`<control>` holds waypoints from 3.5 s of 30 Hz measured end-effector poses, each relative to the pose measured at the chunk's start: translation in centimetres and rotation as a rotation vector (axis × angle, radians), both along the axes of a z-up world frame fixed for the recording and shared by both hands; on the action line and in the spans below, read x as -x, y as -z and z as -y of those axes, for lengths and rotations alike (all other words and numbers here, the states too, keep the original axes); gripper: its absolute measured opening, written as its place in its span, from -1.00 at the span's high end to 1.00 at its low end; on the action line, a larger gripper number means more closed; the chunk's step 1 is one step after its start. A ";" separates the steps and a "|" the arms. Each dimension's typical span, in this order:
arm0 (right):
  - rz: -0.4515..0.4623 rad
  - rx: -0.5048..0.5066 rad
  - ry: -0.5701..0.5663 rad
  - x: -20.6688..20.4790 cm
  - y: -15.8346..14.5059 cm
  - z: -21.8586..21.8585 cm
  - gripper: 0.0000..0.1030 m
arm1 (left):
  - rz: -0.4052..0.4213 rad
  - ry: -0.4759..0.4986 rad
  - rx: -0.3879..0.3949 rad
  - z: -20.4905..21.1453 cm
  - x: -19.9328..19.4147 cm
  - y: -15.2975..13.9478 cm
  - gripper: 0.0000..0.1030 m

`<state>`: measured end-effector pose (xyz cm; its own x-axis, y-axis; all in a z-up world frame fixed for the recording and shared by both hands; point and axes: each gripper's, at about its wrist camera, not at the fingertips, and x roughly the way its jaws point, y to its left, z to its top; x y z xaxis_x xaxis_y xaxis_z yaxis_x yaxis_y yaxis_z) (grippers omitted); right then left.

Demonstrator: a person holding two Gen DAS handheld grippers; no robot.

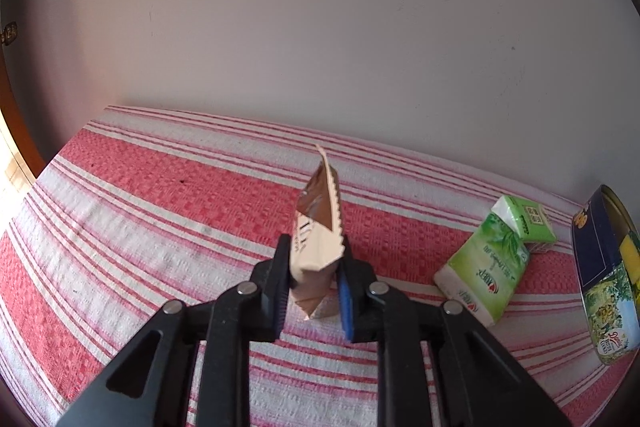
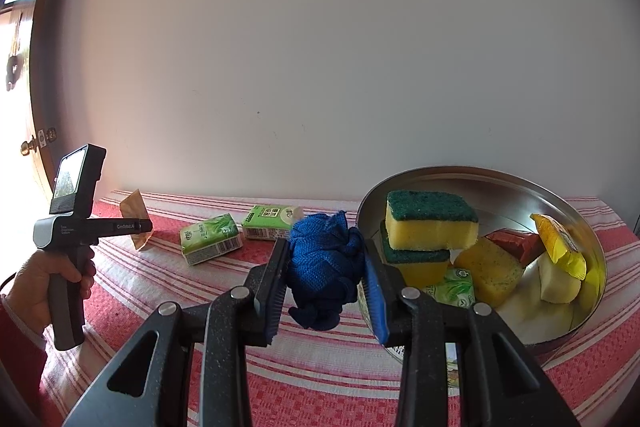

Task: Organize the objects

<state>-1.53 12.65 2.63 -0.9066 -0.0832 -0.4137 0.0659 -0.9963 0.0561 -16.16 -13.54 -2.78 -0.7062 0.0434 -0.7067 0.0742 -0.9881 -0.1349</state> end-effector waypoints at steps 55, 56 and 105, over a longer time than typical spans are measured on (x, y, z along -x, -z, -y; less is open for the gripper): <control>0.007 0.012 0.078 0.8 -0.2 -2.3 0.27 | -0.023 -0.070 0.024 2.0 -0.3 0.3 0.64; 0.001 0.012 0.083 0.8 -0.3 -2.4 0.27 | -0.027 -0.083 0.046 2.3 -0.3 0.4 0.64; 0.104 0.070 0.188 4.2 0.5 -19.1 0.25 | -0.186 0.599 -0.004 -34.7 -9.2 -4.2 0.61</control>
